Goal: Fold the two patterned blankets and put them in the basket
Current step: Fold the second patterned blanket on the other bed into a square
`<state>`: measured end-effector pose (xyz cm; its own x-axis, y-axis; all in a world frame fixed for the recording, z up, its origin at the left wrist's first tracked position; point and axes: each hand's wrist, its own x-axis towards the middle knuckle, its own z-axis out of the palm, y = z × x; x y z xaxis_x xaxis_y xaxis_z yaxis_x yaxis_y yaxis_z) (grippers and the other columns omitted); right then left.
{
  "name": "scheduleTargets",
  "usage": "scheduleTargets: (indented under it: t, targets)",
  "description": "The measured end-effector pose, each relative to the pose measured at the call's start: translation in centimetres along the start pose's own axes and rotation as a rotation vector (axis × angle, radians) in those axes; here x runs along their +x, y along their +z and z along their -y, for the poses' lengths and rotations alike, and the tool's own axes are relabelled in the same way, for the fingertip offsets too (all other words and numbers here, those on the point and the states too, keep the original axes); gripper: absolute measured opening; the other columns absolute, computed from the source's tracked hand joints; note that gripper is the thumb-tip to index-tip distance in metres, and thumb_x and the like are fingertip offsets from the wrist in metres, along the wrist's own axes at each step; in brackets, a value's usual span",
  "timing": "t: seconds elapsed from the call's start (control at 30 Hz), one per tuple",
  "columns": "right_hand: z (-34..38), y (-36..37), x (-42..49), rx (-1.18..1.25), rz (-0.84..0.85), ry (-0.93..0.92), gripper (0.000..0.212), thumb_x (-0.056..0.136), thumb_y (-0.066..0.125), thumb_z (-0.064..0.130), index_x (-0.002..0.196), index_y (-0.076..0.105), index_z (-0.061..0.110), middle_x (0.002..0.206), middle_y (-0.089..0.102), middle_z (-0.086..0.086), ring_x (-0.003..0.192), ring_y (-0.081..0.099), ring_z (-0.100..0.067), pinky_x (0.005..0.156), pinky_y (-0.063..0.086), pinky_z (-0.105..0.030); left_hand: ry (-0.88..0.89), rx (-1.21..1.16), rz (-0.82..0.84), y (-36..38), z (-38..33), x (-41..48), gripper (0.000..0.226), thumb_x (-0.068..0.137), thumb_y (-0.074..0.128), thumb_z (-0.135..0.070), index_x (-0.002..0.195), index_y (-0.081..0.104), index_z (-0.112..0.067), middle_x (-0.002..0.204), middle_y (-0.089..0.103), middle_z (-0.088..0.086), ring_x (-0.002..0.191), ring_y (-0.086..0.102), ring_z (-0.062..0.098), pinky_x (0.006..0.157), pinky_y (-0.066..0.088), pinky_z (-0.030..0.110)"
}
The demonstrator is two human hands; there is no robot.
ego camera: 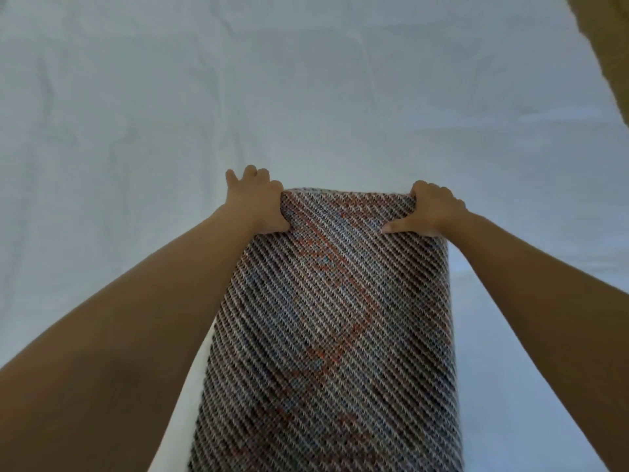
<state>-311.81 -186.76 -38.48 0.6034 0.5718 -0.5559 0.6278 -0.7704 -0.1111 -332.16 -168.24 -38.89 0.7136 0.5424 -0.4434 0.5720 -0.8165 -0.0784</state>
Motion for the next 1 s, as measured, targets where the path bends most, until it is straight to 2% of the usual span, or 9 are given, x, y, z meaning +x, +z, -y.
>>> scheduleTargets:
  t: [0.13, 0.23, 0.33, 0.47, 0.57, 0.63, 0.7, 0.83, 1.0]
  targets:
    - [0.2, -1.0, -1.2, -0.103, -0.035, -0.003, 0.077, 0.065, 0.073, 0.059, 0.118, 0.044, 0.011, 0.119, 0.052, -0.015, 0.119, 0.04, -0.035, 0.095, 0.035, -0.047, 0.018, -0.06, -0.119, -0.3, 0.3, -1.7, 0.034, 0.079, 0.054, -0.046, 0.094, 0.056, -0.015, 0.097, 0.056, 0.006, 0.113, 0.047, 0.031, 0.111, 0.012, 0.059]
    - [0.5, -1.0, -3.5, -0.153, -0.157, -0.026, 0.051, 0.072, 0.069, 0.053, 0.096, 0.053, 0.011, 0.106, 0.056, -0.014, 0.114, 0.043, -0.034, 0.09, 0.037, -0.044, -0.017, -0.081, -0.15, -0.8, 0.5, -3.7, 0.033, 0.082, 0.052, -0.048, 0.08, 0.042, -0.017, 0.073, 0.049, -0.001, 0.098, 0.054, 0.029, 0.111, 0.012, 0.057]
    - [0.2, -0.2, -7.0, -0.139, -0.333, -0.084, 0.035, 0.077, 0.066, 0.041, 0.084, 0.053, 0.009, 0.096, 0.052, -0.015, 0.103, 0.045, -0.035, 0.073, 0.034, -0.037, -0.011, -0.063, -0.208, -1.2, 0.3, -6.5, 0.036, 0.082, 0.054, -0.05, 0.082, 0.041, -0.017, 0.081, 0.059, 0.003, 0.096, 0.056, 0.029, 0.108, 0.02, 0.054]
    - [-0.6, 1.4, -12.7, -0.13, -0.449, -0.144, 0.029, 0.076, 0.066, 0.032, 0.083, 0.053, 0.007, 0.094, 0.055, -0.015, 0.096, 0.046, -0.035, 0.068, 0.03, -0.035, 0.038, -0.046, -0.271, -1.1, 0.2, -11.3, 0.042, 0.081, 0.055, -0.057, 0.086, 0.045, -0.016, 0.087, 0.062, 0.003, 0.09, 0.057, 0.027, 0.104, 0.027, 0.048]
    - [-1.2, 3.3, -18.0, -0.027, -0.456, -0.162, 0.026, 0.074, 0.067, 0.023, 0.079, 0.043, 0.013, 0.09, 0.057, -0.013, 0.091, 0.049, -0.033, 0.063, 0.031, -0.034, 0.103, -0.079, -0.361, 0.1, 0.1, -16.0, 0.029, 0.083, 0.055, -0.04, 0.08, 0.039, -0.016, 0.081, 0.063, 0.003, 0.068, 0.052, 0.025, 0.078, 0.036, 0.037]
    - [-1.6, 5.2, -21.6, -0.028, -0.452, -0.168, 0.027, 0.075, 0.068, 0.019, 0.092, 0.048, 0.011, 0.096, 0.057, -0.012, 0.094, 0.049, -0.032, 0.062, 0.033, -0.033, 0.126, -0.119, -0.394, 1.4, -0.1, -19.7, 0.019, 0.082, 0.054, -0.031, 0.083, 0.043, -0.015, 0.079, 0.061, 0.003, 0.069, 0.056, 0.027, 0.07, 0.032, 0.034]
    - [-2.1, 7.3, -25.2, -0.052, -0.437, -0.174, 0.037, 0.076, 0.066, 0.014, 0.107, 0.049, 0.009, 0.105, 0.055, -0.013, 0.097, 0.048, -0.032, 0.061, 0.034, -0.033, 0.157, -0.151, -0.378, 3.1, -0.4, -23.4, 0.023, 0.081, 0.055, -0.026, 0.097, 0.047, -0.012, 0.09, 0.063, 0.007, 0.081, 0.061, 0.029, 0.071, 0.033, 0.035]
    - [-3.0, 11.7, -31.5, -0.091, -0.362, -0.167, 0.053, 0.079, 0.061, 0.012, 0.129, 0.043, 0.012, 0.12, 0.048, -0.014, 0.104, 0.048, -0.032, 0.064, 0.042, -0.036, 0.193, -0.138, -0.298, 7.1, -1.3, -30.3, 0.024, 0.082, 0.053, -0.019, 0.104, 0.044, -0.012, 0.097, 0.063, 0.007, 0.081, 0.06, 0.029, 0.062, 0.034, 0.031]
    - [-3.9, 17.5, -36.7, -0.145, -0.262, -0.186, 0.065, 0.081, 0.06, 0.012, 0.14, 0.032, 0.016, 0.125, 0.044, -0.011, 0.112, 0.046, -0.028, 0.071, 0.047, -0.034, 0.142, -0.047, -0.215, 11.7, -2.4, -36.5, 0.037, 0.088, 0.046, -0.017, 0.125, 0.042, -0.015, 0.114, 0.057, 0.005, 0.098, 0.057, 0.026, 0.073, 0.043, 0.034]
